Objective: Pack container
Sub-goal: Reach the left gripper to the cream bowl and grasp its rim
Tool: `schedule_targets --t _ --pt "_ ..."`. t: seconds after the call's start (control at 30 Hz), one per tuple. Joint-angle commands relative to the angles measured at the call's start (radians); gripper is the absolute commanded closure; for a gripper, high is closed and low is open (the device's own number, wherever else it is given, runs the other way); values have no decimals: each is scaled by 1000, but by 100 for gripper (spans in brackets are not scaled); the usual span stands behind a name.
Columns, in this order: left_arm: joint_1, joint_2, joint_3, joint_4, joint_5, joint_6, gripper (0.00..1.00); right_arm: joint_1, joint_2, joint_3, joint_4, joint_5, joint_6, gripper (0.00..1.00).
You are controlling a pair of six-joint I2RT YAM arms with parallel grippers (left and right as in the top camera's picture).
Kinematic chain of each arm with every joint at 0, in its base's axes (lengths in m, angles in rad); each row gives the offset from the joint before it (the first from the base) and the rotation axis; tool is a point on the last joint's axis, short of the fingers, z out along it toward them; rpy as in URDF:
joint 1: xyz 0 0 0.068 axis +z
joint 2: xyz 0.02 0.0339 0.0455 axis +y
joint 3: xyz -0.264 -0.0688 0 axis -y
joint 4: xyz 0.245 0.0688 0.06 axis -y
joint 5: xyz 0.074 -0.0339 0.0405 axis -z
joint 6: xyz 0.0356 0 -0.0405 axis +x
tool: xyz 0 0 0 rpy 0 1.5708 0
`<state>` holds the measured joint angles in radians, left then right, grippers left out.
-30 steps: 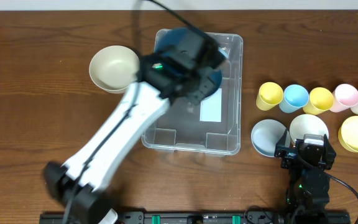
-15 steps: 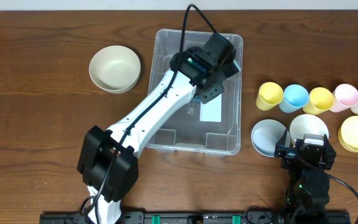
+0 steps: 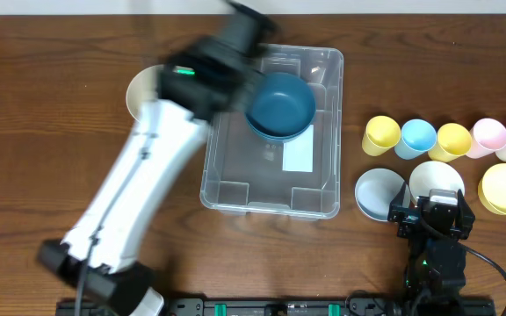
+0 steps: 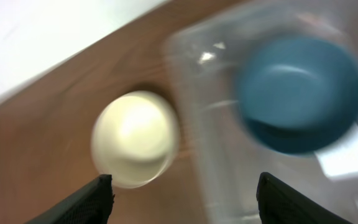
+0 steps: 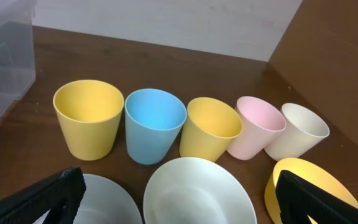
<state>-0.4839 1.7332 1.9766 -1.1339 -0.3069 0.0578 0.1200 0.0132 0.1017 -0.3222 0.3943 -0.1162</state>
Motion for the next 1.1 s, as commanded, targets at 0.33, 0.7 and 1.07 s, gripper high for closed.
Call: schedule_targets --t 0.33,0.7,1.07 --pt "658 223 -49 -22 440 -287 26 -6 -2 -1 -6 9 14 1" --pt "694 494 -49 27 542 -200 26 -6 -2 -1 -6 9 14 1" --pt "686 571 -50 61 543 -200 61 -6 -2 -1 -6 9 14 1"
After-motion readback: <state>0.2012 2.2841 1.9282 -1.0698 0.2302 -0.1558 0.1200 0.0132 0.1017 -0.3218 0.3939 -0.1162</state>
